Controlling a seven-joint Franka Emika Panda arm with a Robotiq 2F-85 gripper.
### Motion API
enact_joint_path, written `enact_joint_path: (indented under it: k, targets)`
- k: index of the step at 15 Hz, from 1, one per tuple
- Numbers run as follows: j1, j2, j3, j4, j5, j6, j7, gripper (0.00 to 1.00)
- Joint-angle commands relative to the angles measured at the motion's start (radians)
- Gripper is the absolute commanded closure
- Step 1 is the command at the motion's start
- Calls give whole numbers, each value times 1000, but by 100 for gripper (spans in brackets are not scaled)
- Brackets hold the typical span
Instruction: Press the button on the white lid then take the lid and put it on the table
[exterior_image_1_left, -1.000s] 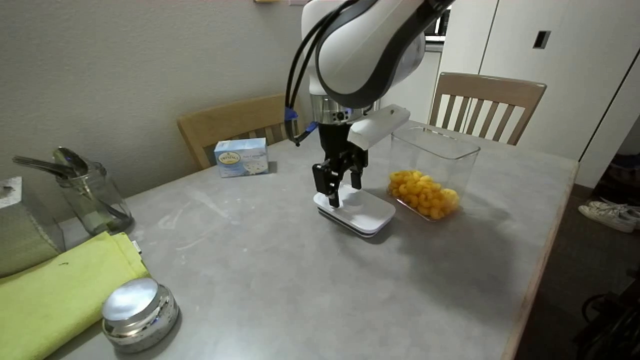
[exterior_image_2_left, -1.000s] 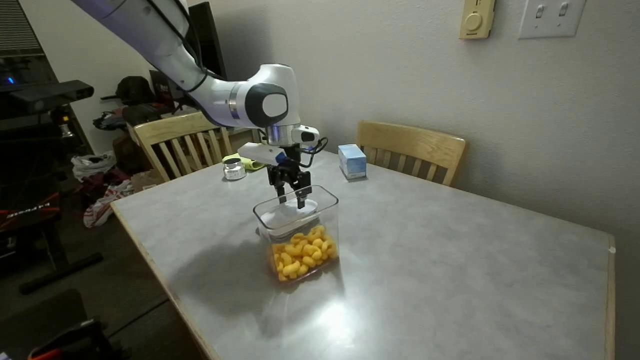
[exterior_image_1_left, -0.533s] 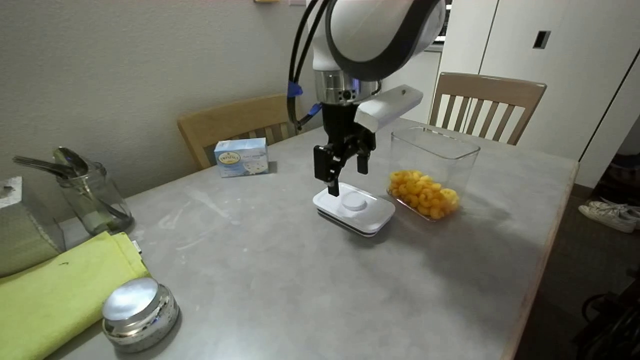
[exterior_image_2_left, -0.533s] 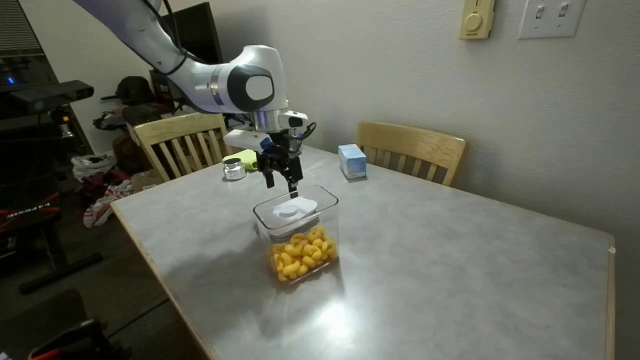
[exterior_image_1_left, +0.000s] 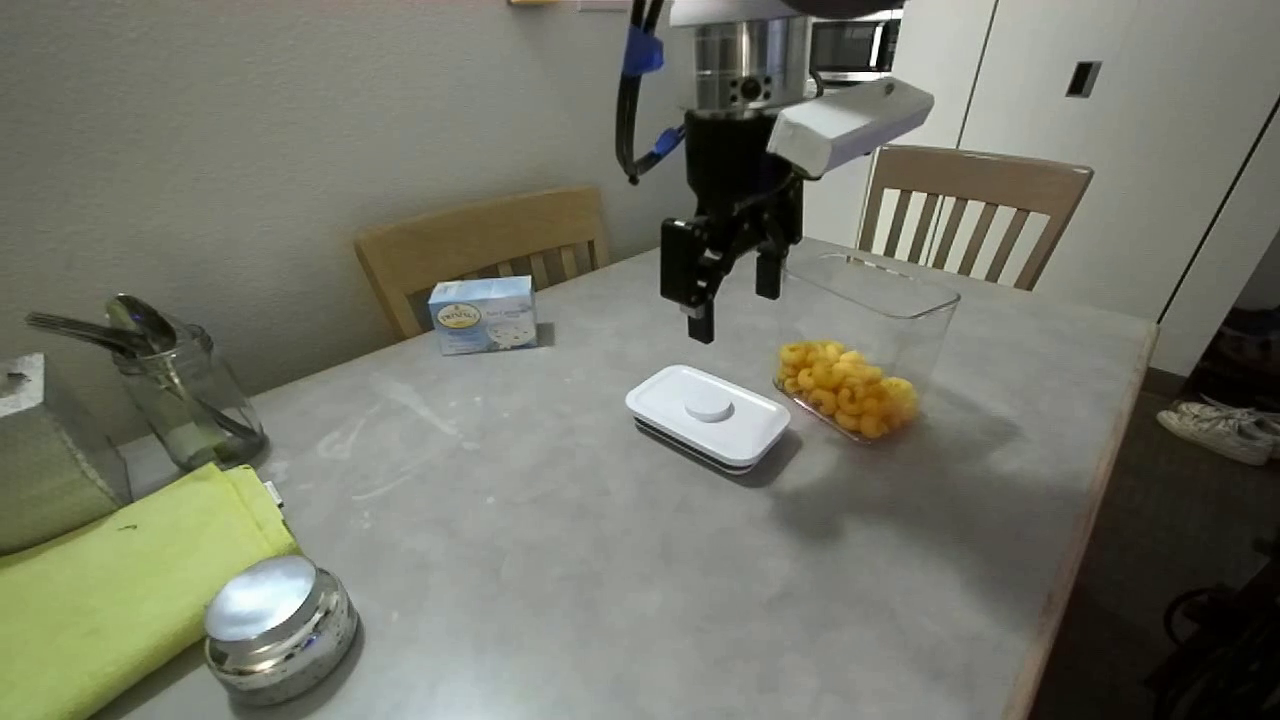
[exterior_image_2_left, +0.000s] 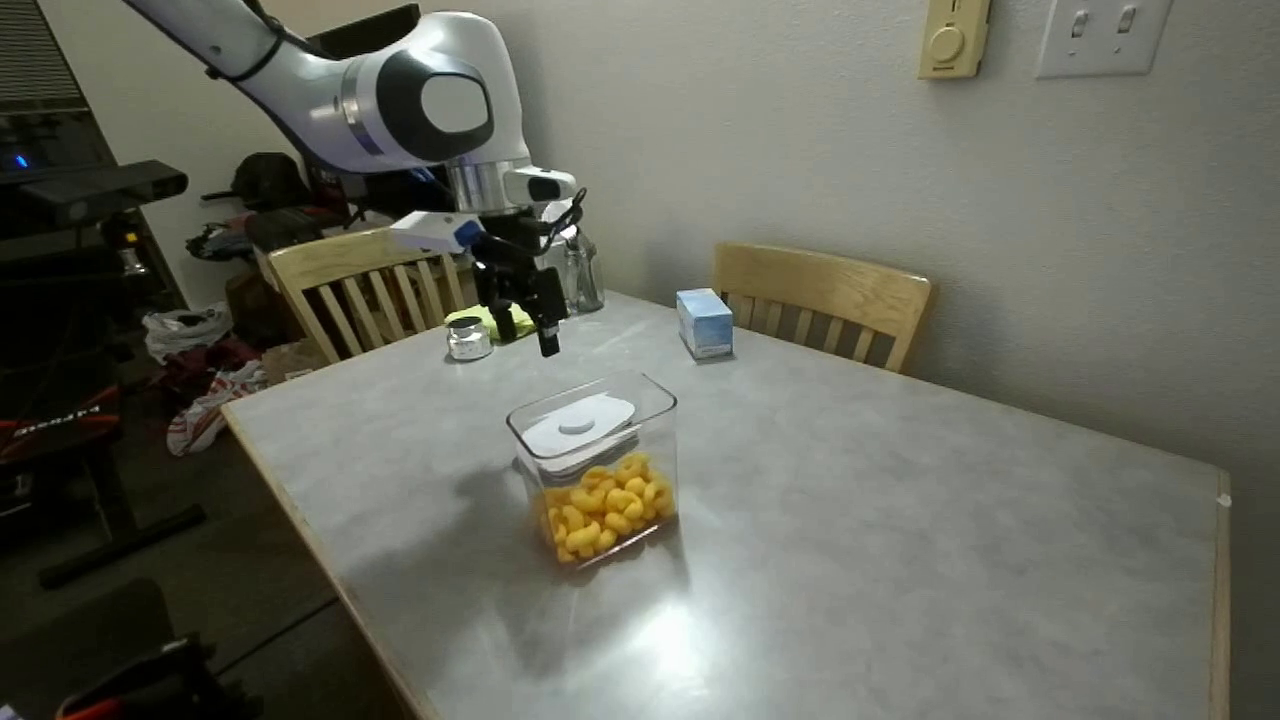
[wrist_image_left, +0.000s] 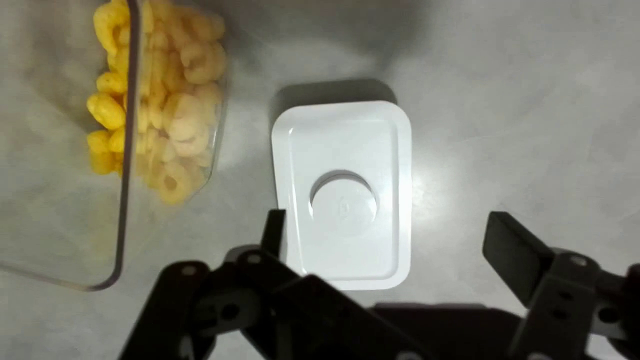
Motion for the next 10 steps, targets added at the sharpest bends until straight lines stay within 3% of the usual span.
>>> enact_joint_path:
  k: [1, 10]
  targets:
    - [6, -126, -8, -109, -5, 15, 69, 0]
    - [-33, -265, 2, -199, 97, 49, 195, 0]
